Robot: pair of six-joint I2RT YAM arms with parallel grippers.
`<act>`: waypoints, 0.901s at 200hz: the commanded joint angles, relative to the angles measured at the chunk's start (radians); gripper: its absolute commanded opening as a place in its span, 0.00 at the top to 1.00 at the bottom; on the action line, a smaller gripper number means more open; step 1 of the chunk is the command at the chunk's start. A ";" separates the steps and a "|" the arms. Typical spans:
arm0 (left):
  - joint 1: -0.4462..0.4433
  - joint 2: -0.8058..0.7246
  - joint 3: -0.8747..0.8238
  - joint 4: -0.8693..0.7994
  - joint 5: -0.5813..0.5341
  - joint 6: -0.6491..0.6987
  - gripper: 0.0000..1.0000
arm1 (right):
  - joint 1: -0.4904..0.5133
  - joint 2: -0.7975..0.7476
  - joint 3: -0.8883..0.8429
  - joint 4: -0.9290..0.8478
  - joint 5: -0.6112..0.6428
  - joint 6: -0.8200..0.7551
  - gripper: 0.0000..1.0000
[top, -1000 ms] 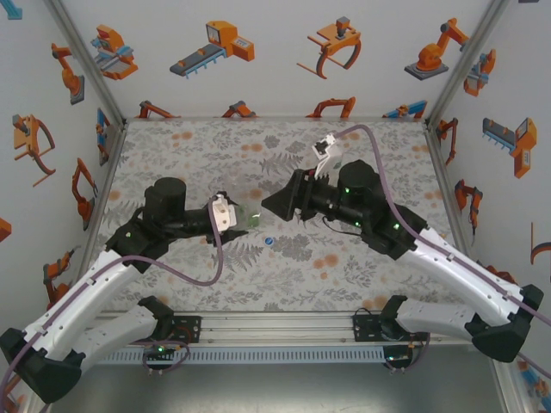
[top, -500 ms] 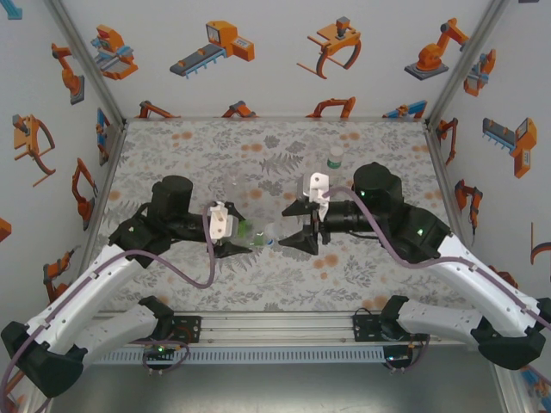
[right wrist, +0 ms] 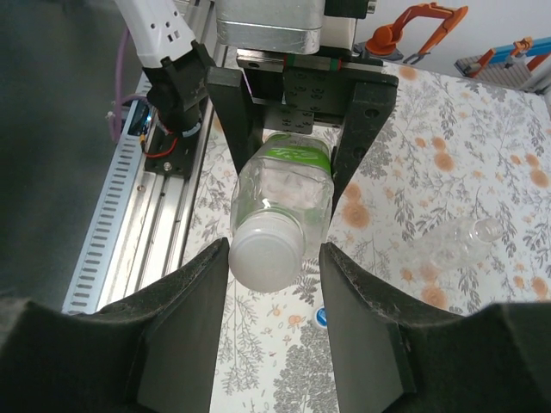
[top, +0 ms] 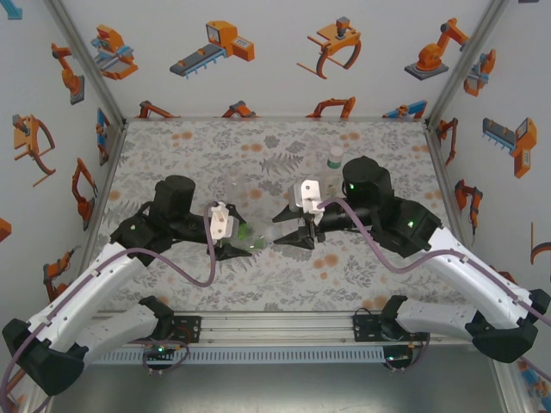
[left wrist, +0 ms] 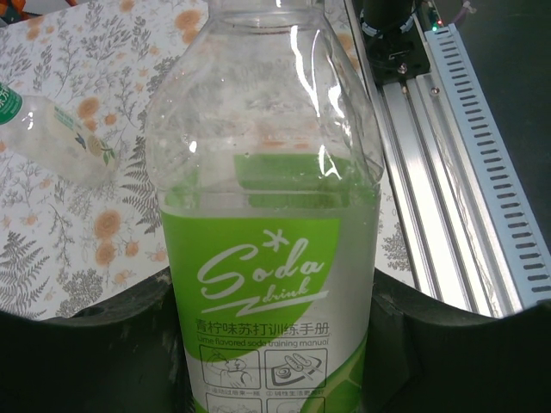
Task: Screw on the bottle caps
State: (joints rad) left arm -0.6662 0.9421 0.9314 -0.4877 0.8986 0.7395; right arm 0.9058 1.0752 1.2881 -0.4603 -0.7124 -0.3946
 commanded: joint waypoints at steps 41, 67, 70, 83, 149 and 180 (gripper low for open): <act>0.001 -0.004 0.035 -0.015 0.040 0.026 1.00 | 0.004 0.011 0.028 -0.012 -0.008 -0.029 0.59; 0.001 -0.005 0.035 -0.015 0.039 0.026 1.00 | 0.004 0.013 0.028 -0.008 -0.016 -0.030 0.57; 0.001 -0.003 0.035 -0.015 0.039 0.026 1.00 | 0.004 0.014 0.028 -0.007 -0.016 -0.030 0.57; 0.001 -0.005 0.035 -0.016 0.039 0.025 1.00 | 0.004 0.016 0.028 -0.005 -0.018 -0.030 0.60; 0.001 -0.011 0.036 -0.010 0.040 0.019 1.00 | 0.014 0.017 0.013 0.006 0.041 -0.041 1.00; 0.001 -0.031 0.022 0.029 0.043 0.000 1.00 | 0.069 0.018 -0.034 0.049 0.150 -0.072 1.00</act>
State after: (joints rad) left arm -0.6601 0.9375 0.9348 -0.5133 0.9020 0.7433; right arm 0.9348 1.0809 1.2869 -0.4660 -0.6731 -0.4309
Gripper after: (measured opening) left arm 0.532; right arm 0.132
